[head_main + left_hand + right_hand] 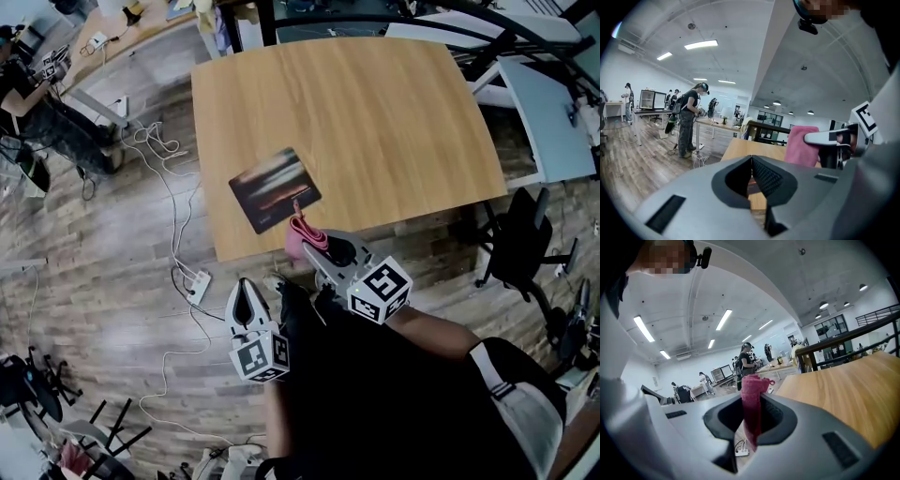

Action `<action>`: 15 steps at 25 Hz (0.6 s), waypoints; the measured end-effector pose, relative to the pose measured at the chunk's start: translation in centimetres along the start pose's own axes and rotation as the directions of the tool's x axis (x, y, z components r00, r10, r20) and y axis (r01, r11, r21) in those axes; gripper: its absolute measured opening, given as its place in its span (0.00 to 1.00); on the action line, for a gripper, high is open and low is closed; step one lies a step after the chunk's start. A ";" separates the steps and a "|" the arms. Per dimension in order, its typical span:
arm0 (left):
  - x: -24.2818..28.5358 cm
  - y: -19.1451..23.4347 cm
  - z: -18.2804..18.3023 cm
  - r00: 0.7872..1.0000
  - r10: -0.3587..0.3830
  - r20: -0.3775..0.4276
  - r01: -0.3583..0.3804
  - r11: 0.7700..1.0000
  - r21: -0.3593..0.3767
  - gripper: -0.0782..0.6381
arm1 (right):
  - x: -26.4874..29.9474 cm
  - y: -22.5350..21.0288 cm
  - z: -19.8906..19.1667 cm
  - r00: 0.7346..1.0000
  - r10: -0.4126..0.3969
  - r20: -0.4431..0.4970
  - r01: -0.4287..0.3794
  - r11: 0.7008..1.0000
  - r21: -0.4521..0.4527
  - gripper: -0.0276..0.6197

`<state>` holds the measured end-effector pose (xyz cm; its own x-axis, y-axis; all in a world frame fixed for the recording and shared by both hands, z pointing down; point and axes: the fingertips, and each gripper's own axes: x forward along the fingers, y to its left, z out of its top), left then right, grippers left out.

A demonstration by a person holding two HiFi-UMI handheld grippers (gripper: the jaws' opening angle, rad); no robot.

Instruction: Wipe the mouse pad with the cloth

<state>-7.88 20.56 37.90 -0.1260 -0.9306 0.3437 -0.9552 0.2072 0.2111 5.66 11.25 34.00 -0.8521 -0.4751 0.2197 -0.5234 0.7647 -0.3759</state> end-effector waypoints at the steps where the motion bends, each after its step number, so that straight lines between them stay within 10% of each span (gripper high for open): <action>1: 0.7 0.3 -0.2 1.000 -0.003 -0.010 0.003 1.000 -0.007 0.14 | 0.7 -0.2 0.0 1.000 0.004 -0.005 -0.004 1.000 -0.004 0.14; 15: 12.9 5.8 -4.3 0.964 -0.176 -0.201 0.172 0.984 -0.038 0.14 | 14.9 -3.0 -3.2 0.987 -0.035 -0.154 0.042 0.998 0.041 0.14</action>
<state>-13.91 11.03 47.54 0.1004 -0.8725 0.4783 -0.9519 0.0556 0.3012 -5.50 3.24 41.26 -0.8245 -0.4291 0.3690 -0.5578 0.7258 -0.4025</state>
